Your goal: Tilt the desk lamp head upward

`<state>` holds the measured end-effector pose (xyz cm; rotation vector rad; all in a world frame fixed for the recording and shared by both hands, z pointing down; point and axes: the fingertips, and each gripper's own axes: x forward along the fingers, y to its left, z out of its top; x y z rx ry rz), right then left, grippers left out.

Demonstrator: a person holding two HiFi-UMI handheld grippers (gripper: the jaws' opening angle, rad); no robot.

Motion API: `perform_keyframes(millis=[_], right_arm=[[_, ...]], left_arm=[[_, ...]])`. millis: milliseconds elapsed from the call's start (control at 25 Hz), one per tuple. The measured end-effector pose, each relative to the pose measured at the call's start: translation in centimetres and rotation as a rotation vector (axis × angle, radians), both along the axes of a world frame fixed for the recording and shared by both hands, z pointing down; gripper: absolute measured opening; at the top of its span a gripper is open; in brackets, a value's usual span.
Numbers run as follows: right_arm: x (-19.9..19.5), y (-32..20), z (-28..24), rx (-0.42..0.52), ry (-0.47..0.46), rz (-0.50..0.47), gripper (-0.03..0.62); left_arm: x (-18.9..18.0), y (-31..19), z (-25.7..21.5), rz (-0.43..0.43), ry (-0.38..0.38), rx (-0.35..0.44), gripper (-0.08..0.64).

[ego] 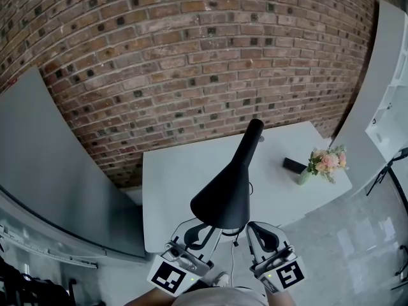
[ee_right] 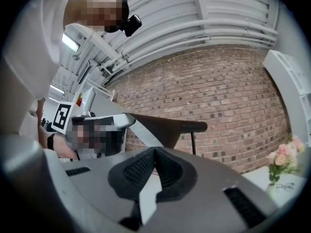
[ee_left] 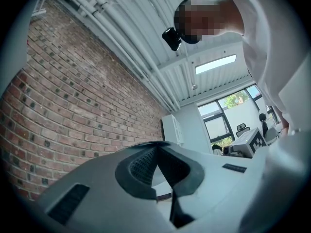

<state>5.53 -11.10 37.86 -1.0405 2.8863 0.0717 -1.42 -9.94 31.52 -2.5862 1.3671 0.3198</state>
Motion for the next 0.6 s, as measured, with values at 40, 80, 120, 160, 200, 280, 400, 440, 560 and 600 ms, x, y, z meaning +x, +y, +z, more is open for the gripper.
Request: perform_keyframes(millis=[40,80,120,160,200,280,400,440,560,600], right_arm=[[-0.2,0.0,0.0,0.000,0.001,-0.001,0.014],[-0.3,0.0,0.0,-0.001,0.001,-0.004,0.014],[-0.5,0.0,0.1,-0.001,0.002,-0.008,0.014],[-0.7,0.0,0.1,-0.002,0.002,-0.010,0.014],[-0.8,0.0,0.1,-0.004,0.002,-0.010,0.014],[-0.9,0.0,0.2,-0.010,0.001,-0.007,0.014],[-1.0,0.0,0.2,-0.014,0.003,-0.001,0.014],[-1.0,0.1,0.2,-0.014,0.004,0.001,0.014],[-1.0,0.0,0.4,-0.020,0.007,0.013,0.014],[-0.9,0.0,0.5,-0.023,0.008,0.021,0.014]], left_arm=[[0.0,0.0,0.1,0.001,-0.003,-0.005,0.008],[-0.1,0.0,0.2,0.003,-0.008,-0.009,0.008],[-0.1,0.0,0.3,0.005,-0.012,-0.011,0.008],[-0.1,0.0,0.5,0.007,-0.015,-0.014,0.008],[-0.2,-0.1,0.6,0.008,-0.014,-0.018,0.008],[-0.3,-0.2,1.0,0.009,-0.008,-0.031,0.008],[-0.5,-0.1,1.4,0.012,0.000,-0.043,0.008],[-0.6,-0.1,1.5,0.012,0.001,-0.047,0.008],[-0.9,-0.2,1.7,0.016,0.002,-0.054,0.008],[-1.0,-0.2,1.8,0.017,0.003,-0.057,0.008]])
